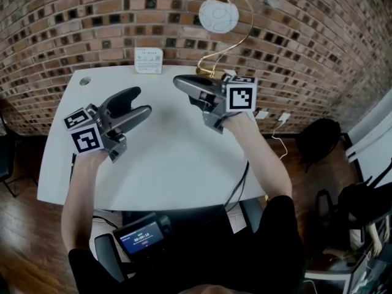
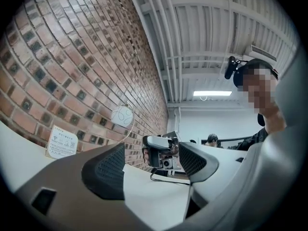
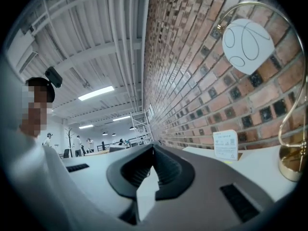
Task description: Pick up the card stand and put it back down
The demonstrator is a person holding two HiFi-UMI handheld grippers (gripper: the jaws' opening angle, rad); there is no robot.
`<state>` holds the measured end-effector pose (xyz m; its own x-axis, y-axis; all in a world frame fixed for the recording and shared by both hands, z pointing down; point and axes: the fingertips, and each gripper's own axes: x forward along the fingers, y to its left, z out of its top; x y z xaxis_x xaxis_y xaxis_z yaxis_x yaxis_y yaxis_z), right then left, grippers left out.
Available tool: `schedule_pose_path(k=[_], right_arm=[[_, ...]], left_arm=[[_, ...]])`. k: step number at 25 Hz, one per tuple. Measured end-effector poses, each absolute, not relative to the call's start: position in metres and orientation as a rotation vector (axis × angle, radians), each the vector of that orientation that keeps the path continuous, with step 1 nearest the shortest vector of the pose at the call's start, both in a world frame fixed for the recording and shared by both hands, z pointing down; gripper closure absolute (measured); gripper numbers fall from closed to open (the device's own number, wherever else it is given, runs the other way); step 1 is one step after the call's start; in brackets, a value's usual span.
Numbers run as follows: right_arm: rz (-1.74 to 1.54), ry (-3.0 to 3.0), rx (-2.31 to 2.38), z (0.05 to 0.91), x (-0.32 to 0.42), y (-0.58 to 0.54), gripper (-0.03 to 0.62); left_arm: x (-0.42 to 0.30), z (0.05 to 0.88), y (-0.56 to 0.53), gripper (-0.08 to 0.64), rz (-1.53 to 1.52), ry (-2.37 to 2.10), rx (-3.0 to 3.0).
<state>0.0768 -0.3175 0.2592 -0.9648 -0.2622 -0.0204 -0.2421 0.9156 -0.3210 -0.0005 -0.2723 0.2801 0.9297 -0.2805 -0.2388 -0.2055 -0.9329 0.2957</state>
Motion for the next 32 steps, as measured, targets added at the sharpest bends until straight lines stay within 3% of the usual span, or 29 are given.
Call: schedule_pose_path(k=[14, 32], right_arm=[[-0.437, 2.937, -0.394, 0.235, 0.107, -0.258, 0.571], [-0.402, 2.939, -0.416, 0.232, 0.094, -0.163, 0.571]], left_arm=[[0.020, 0.267, -0.202, 0.209, -0.405, -0.340, 2.818], [0.040, 0.254, -0.137, 0.209, -0.383, -0.212, 2.847]])
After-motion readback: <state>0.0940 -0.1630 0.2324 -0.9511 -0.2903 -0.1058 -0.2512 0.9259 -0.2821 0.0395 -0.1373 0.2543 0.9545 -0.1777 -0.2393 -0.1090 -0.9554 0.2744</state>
